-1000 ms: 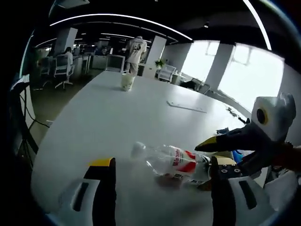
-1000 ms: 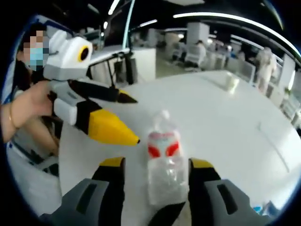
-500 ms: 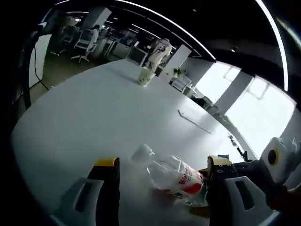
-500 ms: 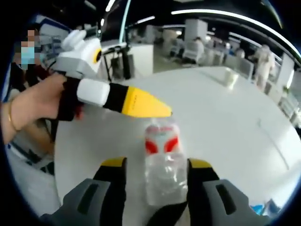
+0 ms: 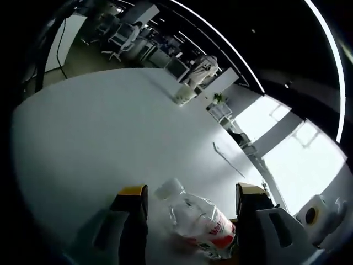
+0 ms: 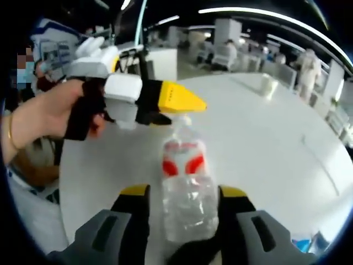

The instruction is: Arrange the tabletop items into an orderly group along one side of the table until the central work area is clear of visible clutter.

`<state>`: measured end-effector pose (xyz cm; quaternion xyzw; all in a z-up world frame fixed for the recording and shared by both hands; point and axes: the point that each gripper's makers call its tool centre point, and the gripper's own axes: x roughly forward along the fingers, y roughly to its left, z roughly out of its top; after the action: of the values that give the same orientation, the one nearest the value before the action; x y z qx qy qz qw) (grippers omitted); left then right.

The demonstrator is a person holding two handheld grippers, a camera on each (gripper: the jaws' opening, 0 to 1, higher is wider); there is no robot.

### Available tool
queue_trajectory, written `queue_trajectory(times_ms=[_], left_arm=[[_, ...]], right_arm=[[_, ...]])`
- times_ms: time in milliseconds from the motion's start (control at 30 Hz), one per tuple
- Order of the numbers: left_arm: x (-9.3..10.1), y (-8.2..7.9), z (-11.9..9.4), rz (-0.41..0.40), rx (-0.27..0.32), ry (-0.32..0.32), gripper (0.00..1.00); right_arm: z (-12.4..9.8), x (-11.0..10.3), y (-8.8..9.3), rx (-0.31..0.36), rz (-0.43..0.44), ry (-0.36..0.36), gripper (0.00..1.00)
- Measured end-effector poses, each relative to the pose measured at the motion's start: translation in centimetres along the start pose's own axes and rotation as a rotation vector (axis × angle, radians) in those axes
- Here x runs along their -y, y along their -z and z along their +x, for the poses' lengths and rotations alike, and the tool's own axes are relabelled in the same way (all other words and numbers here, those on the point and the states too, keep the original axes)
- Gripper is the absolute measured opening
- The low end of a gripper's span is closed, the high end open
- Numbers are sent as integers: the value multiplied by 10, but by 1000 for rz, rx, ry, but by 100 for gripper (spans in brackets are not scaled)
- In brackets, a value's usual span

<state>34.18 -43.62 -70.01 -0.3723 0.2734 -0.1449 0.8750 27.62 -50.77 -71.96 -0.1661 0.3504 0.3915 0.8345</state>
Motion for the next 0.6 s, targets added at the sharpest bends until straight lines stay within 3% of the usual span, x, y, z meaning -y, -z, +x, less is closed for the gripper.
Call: queue_trajectory(times_ms=[133, 300, 433, 600], left_arm=[[-2, 5, 4, -69, -30, 0, 56], [-4, 4, 9, -164, -10, -1, 49], [-10, 0, 11, -203, 9, -22, 43], [-14, 2, 14, -237, -8, -36, 36]], right_arm=[[1, 2, 0, -2, -7, 9, 43], [2, 5, 2, -9, -25, 18, 38], [2, 5, 2, -9, -23, 13, 38], [3, 4, 3, -12, -38, 15, 38]])
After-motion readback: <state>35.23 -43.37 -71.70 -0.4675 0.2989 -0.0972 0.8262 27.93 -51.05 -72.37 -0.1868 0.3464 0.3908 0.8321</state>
